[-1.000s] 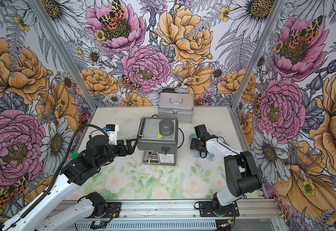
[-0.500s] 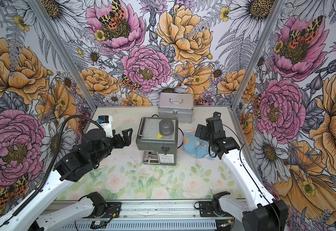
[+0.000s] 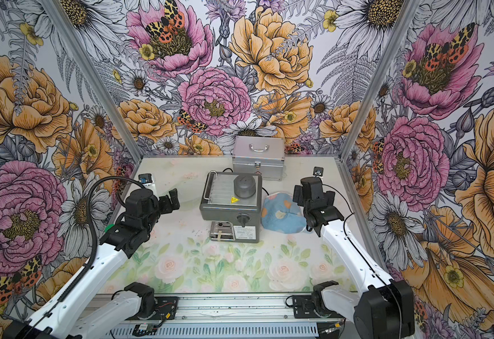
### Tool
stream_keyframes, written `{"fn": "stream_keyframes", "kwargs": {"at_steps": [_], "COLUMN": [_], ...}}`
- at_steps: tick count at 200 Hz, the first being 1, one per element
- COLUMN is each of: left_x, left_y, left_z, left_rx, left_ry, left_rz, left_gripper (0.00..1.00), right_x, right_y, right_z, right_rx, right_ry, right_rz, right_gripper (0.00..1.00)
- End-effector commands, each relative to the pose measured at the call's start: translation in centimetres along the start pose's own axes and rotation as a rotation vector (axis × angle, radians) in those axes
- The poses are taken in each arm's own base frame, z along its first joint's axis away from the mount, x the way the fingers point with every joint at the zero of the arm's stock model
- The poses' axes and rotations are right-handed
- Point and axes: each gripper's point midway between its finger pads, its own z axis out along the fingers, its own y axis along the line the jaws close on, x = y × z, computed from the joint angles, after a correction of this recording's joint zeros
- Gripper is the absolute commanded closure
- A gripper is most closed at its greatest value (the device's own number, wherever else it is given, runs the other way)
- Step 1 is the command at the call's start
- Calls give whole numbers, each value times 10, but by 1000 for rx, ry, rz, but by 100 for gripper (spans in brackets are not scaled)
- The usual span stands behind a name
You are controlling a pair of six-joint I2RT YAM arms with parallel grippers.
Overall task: Wipe the surface of a coffee machine
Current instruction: Reset both arms
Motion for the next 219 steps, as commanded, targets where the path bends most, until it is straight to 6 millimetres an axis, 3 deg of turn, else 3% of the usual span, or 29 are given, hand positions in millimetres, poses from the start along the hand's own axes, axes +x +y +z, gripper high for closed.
{"fn": "stream_keyframes", "kwargs": {"at_steps": [1, 18, 20, 50, 119, 154, 172, 208, 219], "left_x": [-25, -19, -19, 22, 53, 55, 56, 56, 56], "left_y": [21, 46, 48, 65, 60, 37, 37, 37, 37], "left_z": [3, 3, 4, 35, 100, 121, 121, 121, 121], "left_rx": [-57, -176, -182, -226, -69, 54, 50, 51, 52], "left_ry": [-228, -336, -350, -330, -293, -208, -191, -191, -192], "left_rz": [-17, -29, -26, 18, -5, 53, 55, 54, 55], "left_gripper": [1, 1, 1, 1, 1, 1, 1, 1, 1], "right_x": [3, 22, 17, 41, 47, 46, 47, 57, 54], "right_y": [-12, -4, -4, 6, -16, -15, -14, -15, -17], "right_z": [33, 50, 50, 61, 63, 77, 89, 77, 83], "right_rx": [103, 46, 43, -10, 7, -3, -25, -49, -41], "right_ry": [-54, -157, -186, -291, -384, -320, -263, -335, -347], "right_rz": [-111, -106, -89, -104, 22, 23, 26, 42, 43], "right_gripper": [0, 0, 0, 0, 0, 1, 1, 0, 0]}}
